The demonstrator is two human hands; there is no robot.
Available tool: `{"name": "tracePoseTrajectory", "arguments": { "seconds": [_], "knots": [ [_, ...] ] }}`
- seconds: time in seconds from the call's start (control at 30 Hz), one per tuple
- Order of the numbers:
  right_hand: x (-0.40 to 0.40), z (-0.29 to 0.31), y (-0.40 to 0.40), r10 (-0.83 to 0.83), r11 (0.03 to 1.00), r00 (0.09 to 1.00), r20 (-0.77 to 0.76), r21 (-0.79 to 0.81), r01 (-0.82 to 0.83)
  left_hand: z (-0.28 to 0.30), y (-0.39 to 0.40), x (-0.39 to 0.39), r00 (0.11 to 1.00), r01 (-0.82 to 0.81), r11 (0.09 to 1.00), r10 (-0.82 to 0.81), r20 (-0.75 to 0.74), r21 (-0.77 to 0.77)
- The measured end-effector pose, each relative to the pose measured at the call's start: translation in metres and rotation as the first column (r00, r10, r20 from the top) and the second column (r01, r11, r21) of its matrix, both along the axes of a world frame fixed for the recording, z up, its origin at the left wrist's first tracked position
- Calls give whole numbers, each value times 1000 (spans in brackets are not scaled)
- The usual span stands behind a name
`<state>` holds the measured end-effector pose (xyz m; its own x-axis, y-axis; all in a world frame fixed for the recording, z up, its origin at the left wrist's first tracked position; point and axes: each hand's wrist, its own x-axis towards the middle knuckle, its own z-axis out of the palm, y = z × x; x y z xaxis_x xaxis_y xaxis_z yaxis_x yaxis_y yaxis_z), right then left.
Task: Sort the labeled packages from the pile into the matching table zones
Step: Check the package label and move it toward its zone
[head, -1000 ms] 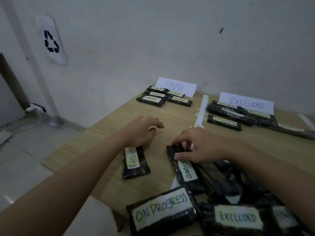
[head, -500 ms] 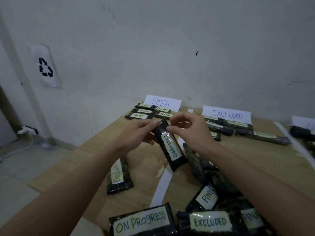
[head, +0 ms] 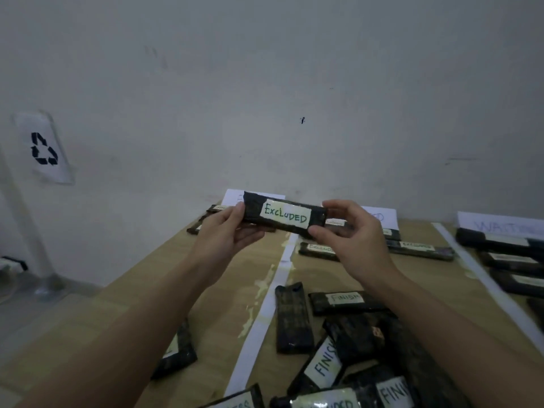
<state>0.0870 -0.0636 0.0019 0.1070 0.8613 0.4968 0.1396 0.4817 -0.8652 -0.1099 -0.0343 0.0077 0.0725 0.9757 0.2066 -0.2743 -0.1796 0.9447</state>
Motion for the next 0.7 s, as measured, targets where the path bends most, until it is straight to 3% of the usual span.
{"name": "tracePoseTrajectory", "arguments": {
  "seconds": [0.13,0.23,0.3,0.37,0.43,0.57,0.7],
  "knots": [
    [30,0,-3,-77,997,997,22,14,77,-7,-3,24,992,129,992,-129,-6,-16],
    [48,-7,-6,-261,963,936,238,129,235,-12,-3,46,984,180,983,-180,11,-33],
    [59,-16,-8,-529,845,688,497,388,369,-17,-1,64,983,186,981,-186,9,-47],
    [69,-28,-10,-639,768,436,633,562,309,-25,-1,83,979,204,977,-205,-13,-63],
    [79,-39,-13,-635,772,322,703,595,224,-31,-1,103,971,238,968,-239,-11,-76],
    [102,-49,-17,-618,786,256,743,577,224,-43,-1,127,954,284,950,-293,-56,-133],
    [124,-61,-15,-554,830,243,796,508,229,-51,1,139,864,211,971,-240,-442,-116]
  ]
}}
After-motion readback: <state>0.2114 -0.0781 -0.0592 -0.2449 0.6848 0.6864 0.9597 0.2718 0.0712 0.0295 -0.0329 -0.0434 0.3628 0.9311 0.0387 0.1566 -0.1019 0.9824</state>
